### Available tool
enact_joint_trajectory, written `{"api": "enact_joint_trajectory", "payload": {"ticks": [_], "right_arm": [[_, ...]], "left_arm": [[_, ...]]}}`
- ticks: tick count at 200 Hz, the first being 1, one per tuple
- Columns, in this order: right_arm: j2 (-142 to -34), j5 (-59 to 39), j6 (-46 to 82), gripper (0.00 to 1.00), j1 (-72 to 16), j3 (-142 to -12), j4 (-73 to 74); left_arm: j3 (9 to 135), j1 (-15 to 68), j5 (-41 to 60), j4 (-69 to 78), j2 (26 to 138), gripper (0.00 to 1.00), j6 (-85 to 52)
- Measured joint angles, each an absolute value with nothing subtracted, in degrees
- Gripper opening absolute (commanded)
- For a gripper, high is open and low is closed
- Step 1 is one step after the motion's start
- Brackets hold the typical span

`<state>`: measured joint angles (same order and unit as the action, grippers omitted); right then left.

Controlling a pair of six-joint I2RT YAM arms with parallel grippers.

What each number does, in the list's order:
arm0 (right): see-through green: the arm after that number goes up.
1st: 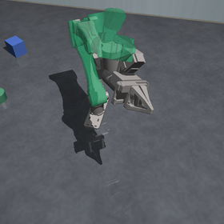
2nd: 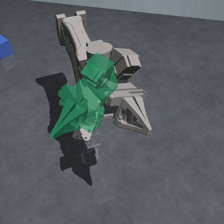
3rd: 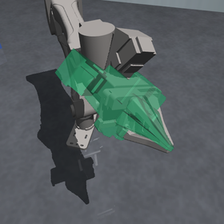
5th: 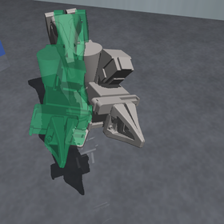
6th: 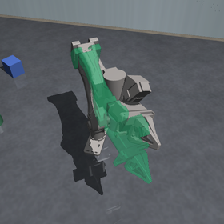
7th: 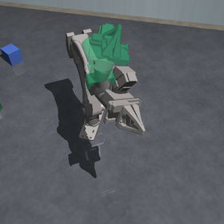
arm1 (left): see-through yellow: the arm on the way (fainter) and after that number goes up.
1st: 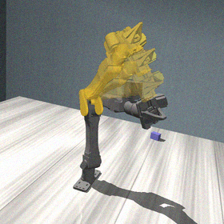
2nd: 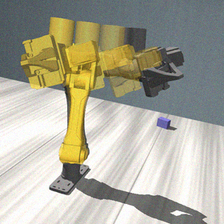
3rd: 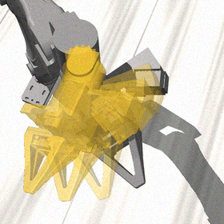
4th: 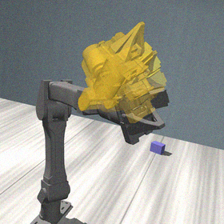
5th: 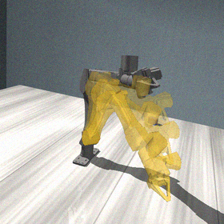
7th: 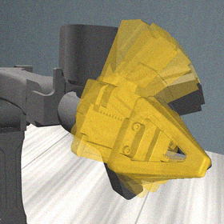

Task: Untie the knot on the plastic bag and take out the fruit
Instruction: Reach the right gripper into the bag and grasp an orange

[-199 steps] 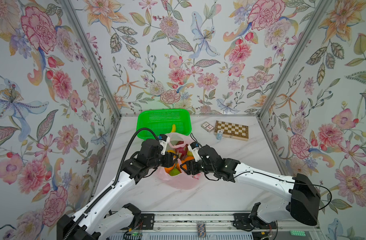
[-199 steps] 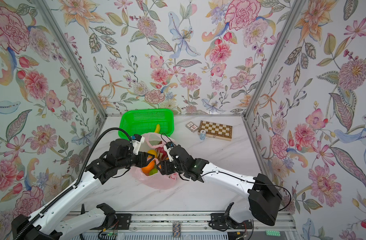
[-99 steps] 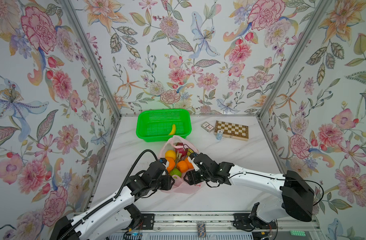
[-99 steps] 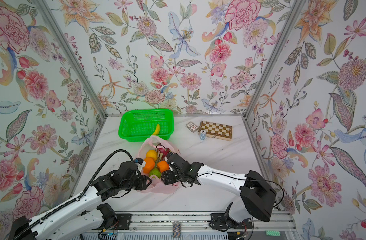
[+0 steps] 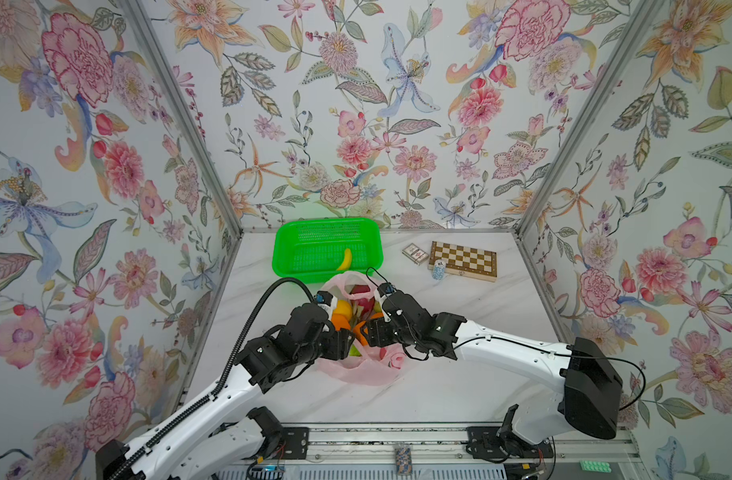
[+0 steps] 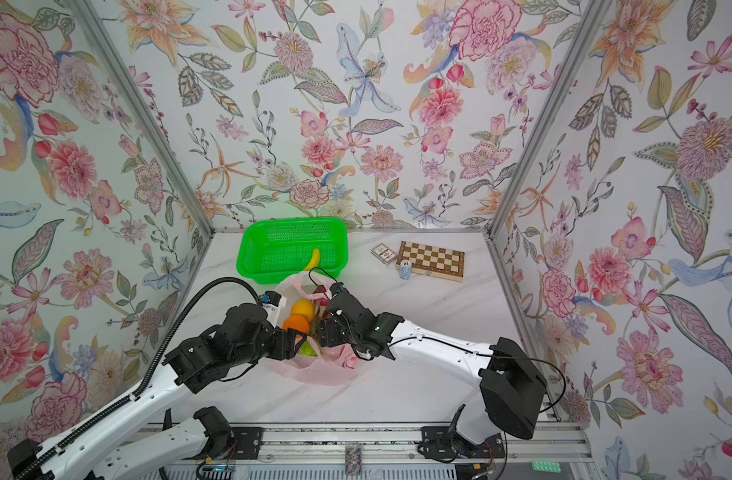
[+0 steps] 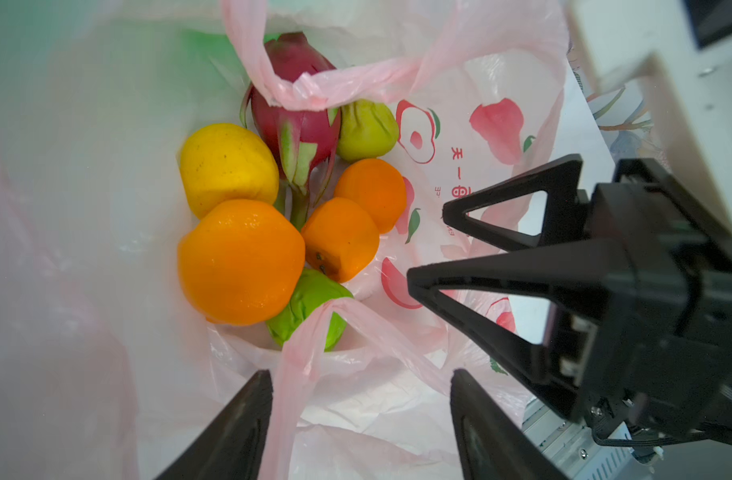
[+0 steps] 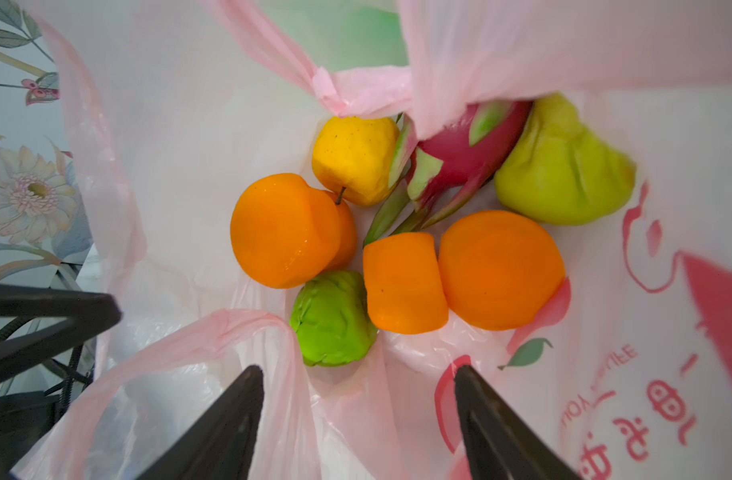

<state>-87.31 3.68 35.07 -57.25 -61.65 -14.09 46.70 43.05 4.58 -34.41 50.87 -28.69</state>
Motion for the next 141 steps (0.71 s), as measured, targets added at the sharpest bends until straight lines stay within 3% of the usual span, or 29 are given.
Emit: {"api": "enact_joint_trajectory", "payload": {"ticks": [78,141], "right_arm": [[-98.3,3.4,31.9,0.71,-55.0,-67.6,-16.1],[-104.4,3.0,29.6,0.69,-55.4,-70.0,-17.0]], "left_arm": [[51.9,34.7,5.4,-36.4,53.8,0.75,-21.1],[51.9,34.1,6.3,-33.4,56.0,0.76,-20.7]]}}
